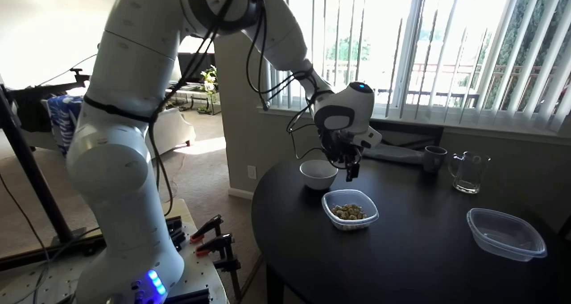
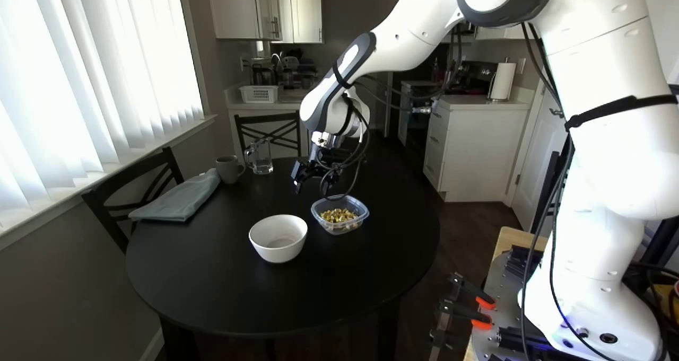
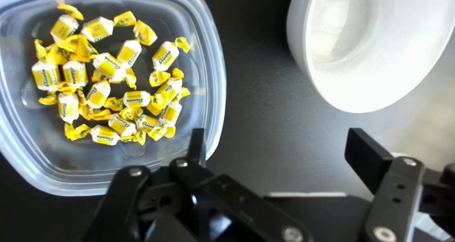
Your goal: Pour the contents in the container into the bowl
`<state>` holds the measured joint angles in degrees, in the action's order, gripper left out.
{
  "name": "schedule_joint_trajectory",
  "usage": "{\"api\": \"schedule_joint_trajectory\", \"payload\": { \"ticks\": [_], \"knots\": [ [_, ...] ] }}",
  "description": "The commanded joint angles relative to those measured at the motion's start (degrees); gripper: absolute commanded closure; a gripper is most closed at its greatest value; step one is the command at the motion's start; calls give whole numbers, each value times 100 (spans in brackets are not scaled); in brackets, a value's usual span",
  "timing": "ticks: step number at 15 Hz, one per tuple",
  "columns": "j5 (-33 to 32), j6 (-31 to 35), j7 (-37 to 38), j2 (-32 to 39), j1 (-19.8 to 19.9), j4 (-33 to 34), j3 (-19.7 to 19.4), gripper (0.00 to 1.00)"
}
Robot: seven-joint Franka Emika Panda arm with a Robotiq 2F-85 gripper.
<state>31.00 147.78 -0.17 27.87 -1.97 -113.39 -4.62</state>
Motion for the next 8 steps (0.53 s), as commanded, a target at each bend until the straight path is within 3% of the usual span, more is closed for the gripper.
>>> {"api": "schedule_joint_trajectory", "payload": {
  "ticks": [1,4,8],
  "knots": [
    [-180,131,508,789,387,799,292,0],
    [-377,86,768,1077,412,1112,311,0],
    [-1377,-122,1638,1173,57,1228,-142,0]
  ]
}}
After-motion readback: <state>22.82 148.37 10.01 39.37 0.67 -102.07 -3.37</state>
